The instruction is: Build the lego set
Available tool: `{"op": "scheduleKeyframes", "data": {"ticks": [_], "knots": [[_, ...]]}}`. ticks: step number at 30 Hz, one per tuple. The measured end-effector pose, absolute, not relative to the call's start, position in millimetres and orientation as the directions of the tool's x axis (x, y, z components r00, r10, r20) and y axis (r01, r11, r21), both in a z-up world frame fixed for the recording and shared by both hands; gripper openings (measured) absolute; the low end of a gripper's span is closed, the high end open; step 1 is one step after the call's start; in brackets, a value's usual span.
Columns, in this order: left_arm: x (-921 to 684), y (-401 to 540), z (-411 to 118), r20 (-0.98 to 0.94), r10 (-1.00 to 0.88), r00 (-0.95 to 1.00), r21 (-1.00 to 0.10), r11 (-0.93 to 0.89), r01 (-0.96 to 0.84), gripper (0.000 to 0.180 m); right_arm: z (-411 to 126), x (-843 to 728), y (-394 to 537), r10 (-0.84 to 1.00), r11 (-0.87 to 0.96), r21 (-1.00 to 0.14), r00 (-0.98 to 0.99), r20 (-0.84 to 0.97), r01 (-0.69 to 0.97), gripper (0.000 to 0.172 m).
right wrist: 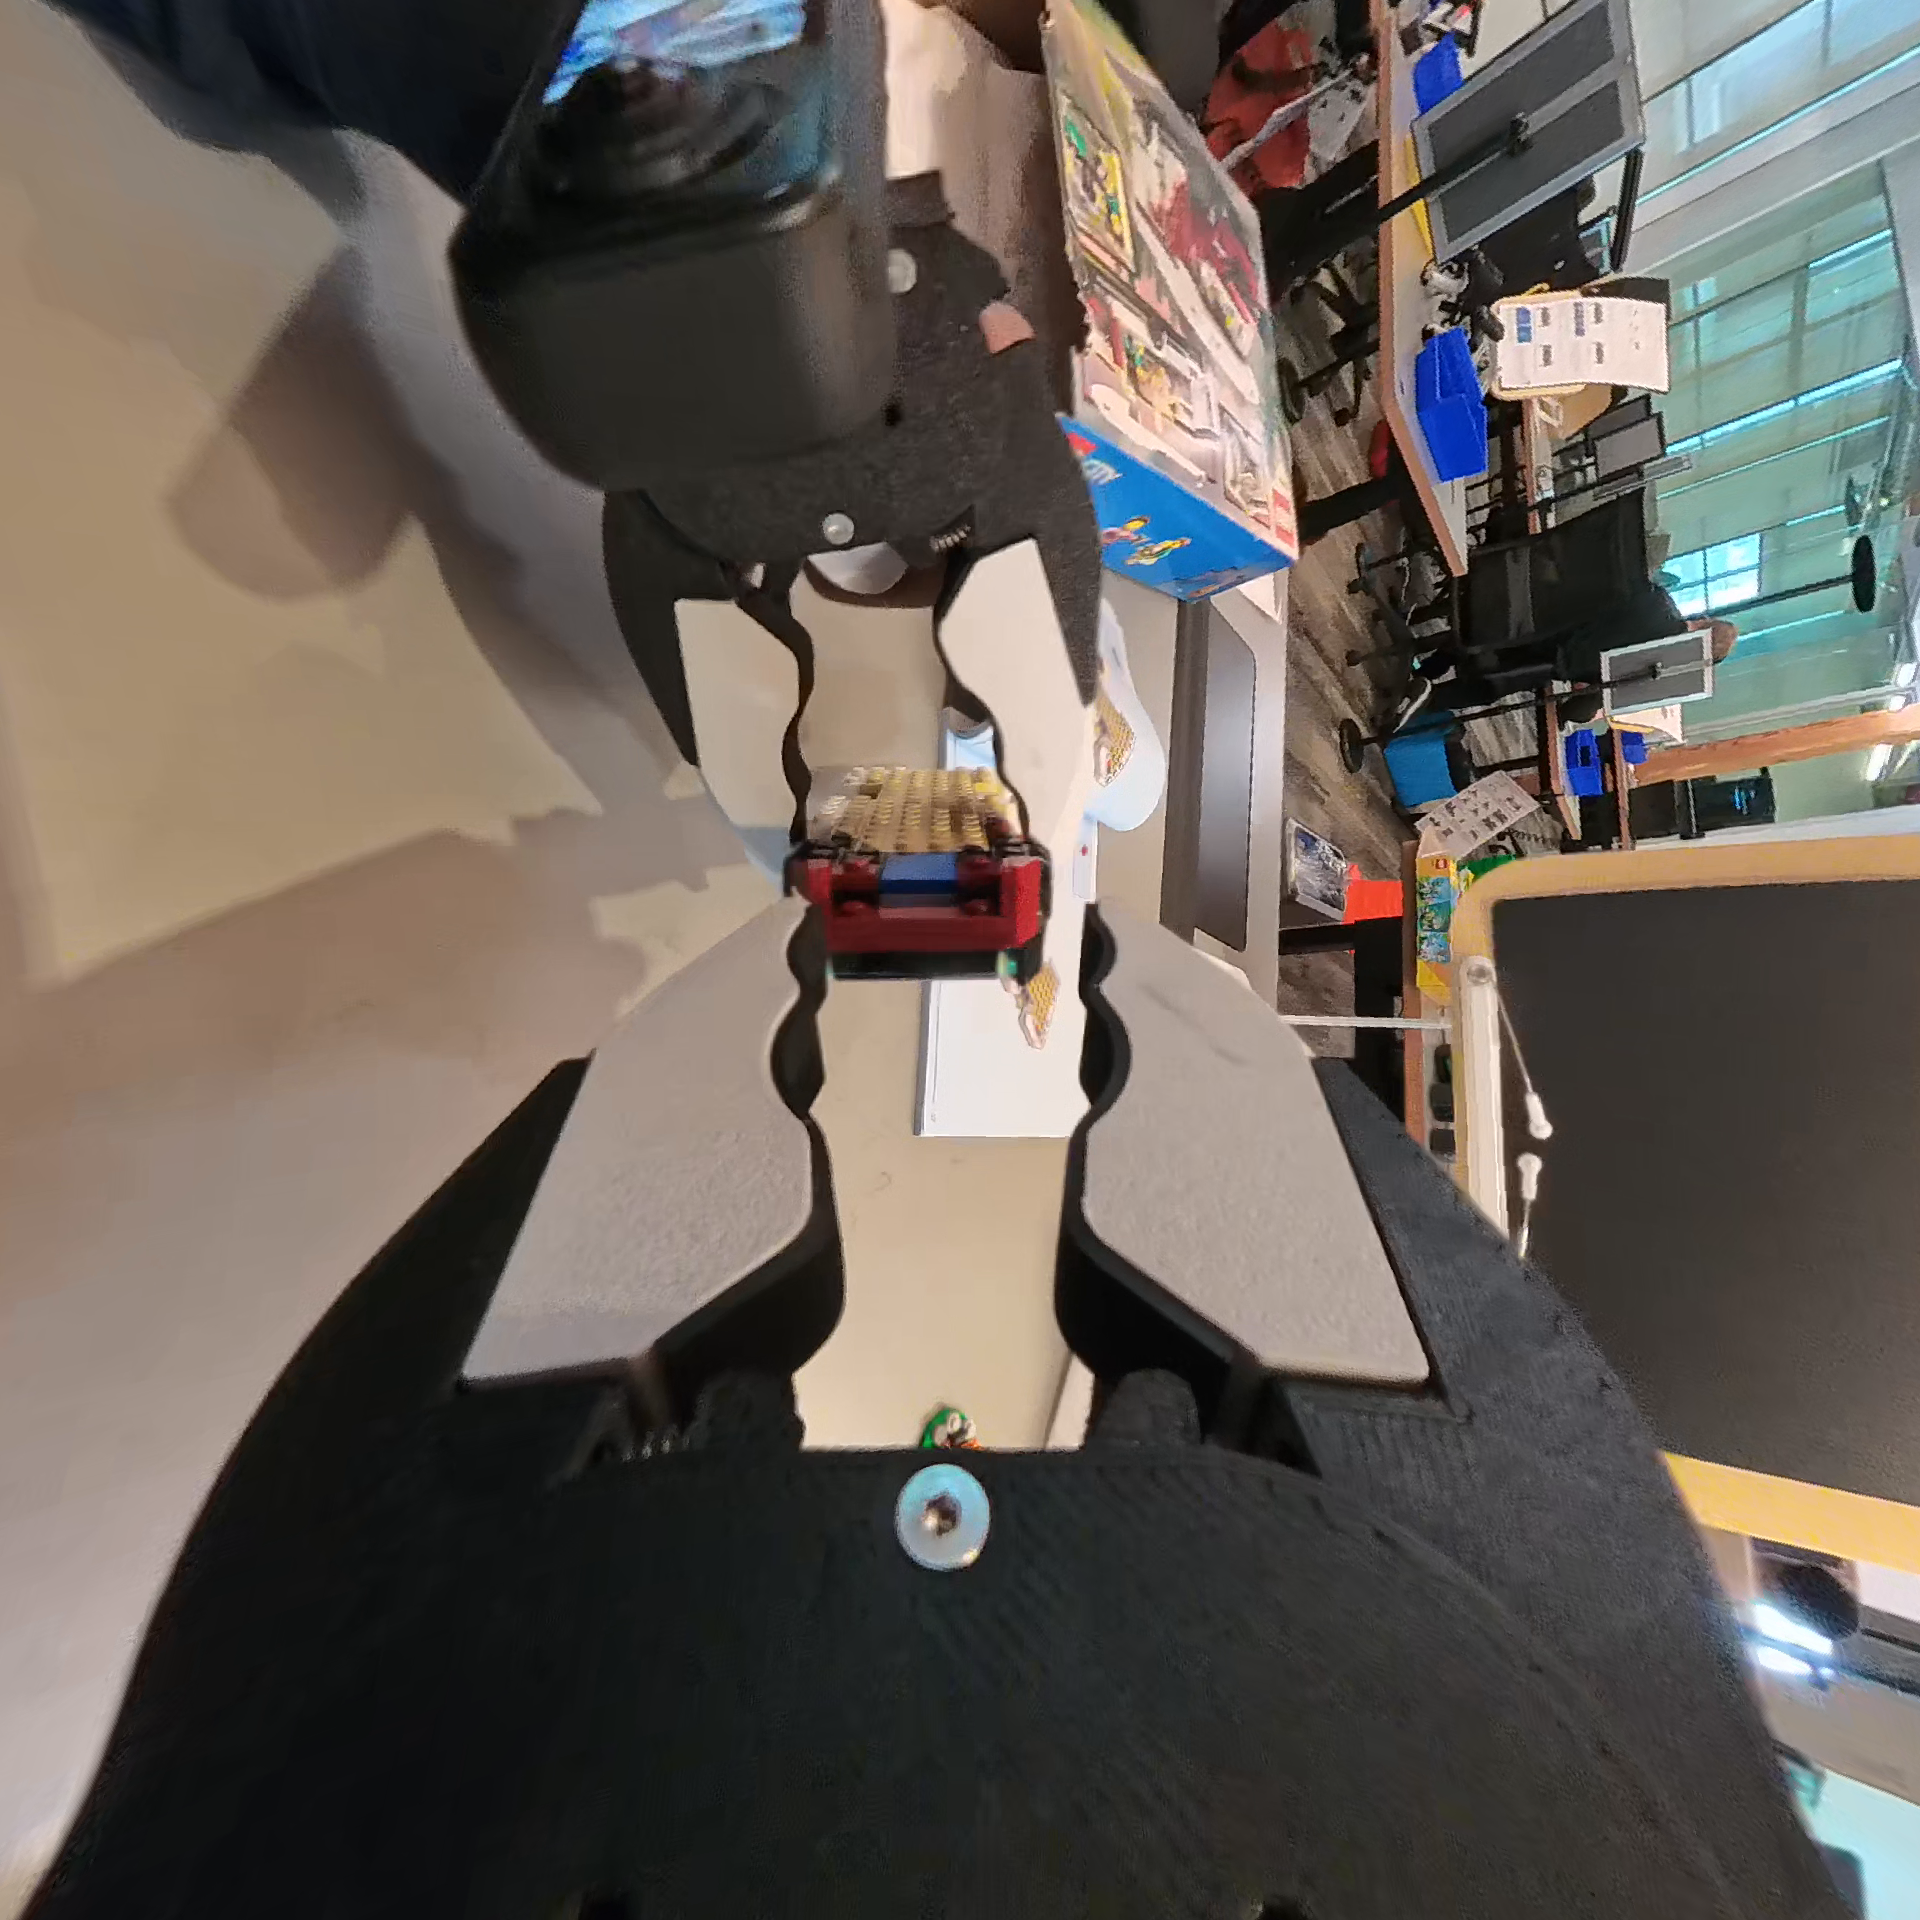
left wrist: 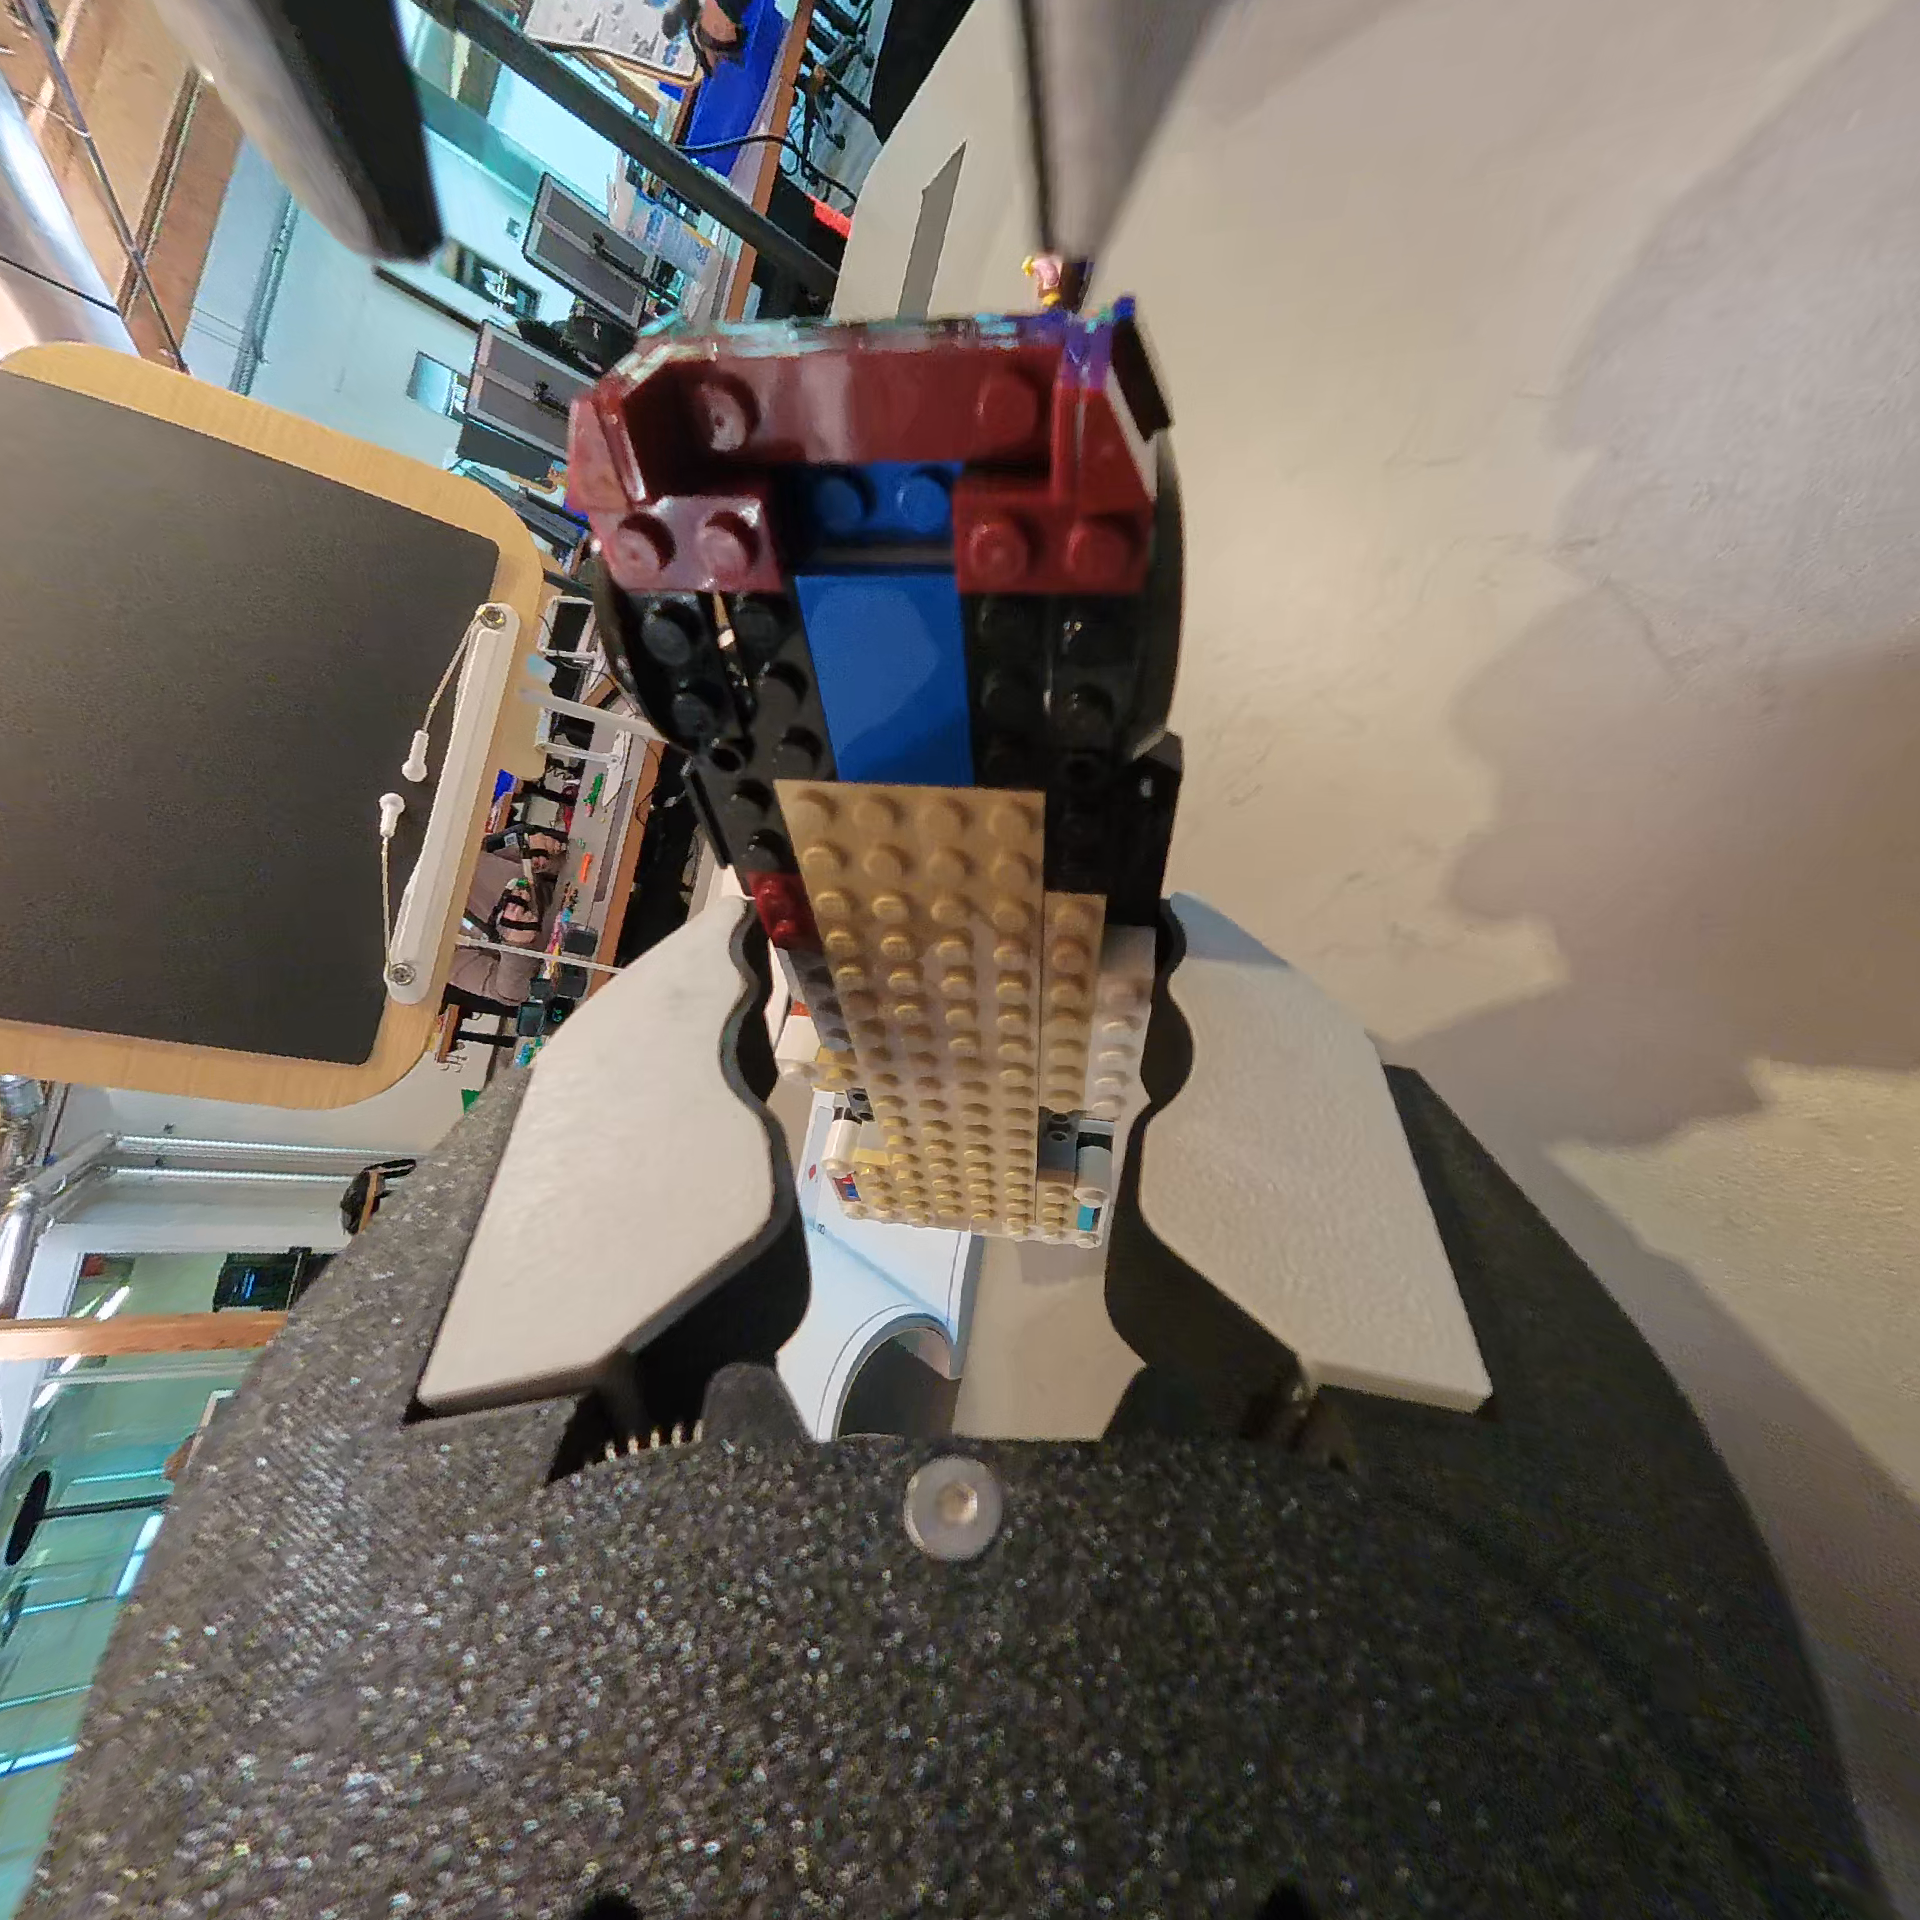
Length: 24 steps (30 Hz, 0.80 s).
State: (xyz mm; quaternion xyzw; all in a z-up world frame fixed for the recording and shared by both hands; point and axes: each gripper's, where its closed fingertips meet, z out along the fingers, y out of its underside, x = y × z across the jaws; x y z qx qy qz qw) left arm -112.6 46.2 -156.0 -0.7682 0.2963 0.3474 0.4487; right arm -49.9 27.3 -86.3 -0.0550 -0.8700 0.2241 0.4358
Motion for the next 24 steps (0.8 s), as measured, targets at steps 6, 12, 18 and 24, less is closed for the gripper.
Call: {"op": "scheduleKeyframes", "data": {"ticks": [6,12,18,24], "knots": [[-115,46,-156,-0.814,-0.140,0.564,-0.461,-0.435,-0.773,0.070,-81,-58,29,0.353,0.882,-0.469,-0.600,0.718,-0.043,0.027],[-118,44,-157,-0.831,-0.143,0.537,-0.428,-0.452,-0.782,0.070,-86,-63,26,0.342,0.894,-0.448,-0.608,0.716,-0.025,0.014],[-119,45,-156,-0.841,-0.145,0.521,-0.410,-0.459,-0.788,0.070,-90,-66,25,0.319,0.909,-0.416,-0.601,0.733,-0.026,0.006],[-118,44,-156,-0.834,-0.143,0.532,-0.423,-0.454,-0.785,0.070,-90,-67,27,0.299,0.919,-0.392,-0.581,0.757,-0.037,0.006]]}}
